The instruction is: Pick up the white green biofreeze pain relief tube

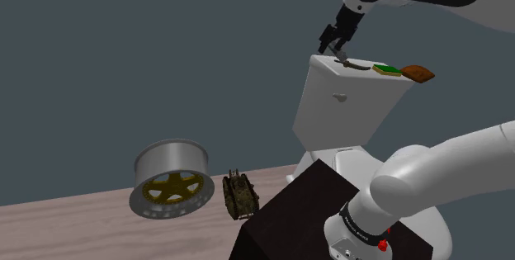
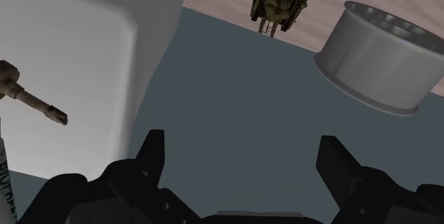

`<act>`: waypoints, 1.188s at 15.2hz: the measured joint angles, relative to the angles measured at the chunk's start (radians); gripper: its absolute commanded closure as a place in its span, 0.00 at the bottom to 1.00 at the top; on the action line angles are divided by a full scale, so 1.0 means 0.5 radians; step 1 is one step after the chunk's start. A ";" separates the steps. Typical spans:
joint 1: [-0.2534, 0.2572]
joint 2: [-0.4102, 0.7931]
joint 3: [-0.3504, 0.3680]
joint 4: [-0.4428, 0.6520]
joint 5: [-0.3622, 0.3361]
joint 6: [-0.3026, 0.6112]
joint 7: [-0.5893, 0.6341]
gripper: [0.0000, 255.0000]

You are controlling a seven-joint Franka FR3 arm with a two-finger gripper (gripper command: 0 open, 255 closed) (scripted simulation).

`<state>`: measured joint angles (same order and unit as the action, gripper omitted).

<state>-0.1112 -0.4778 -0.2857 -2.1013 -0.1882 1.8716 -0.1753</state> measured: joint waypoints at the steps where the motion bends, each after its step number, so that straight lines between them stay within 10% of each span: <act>1: -0.007 0.045 -0.044 0.040 0.004 0.016 -0.047 0.00; 11: -0.052 0.585 -0.433 0.531 0.221 0.140 -0.499 0.00; 18: -0.190 1.131 -0.662 1.049 0.622 0.114 -0.887 0.00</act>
<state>-0.2060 0.0875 -0.6166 -1.5769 0.1227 1.9286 -0.6190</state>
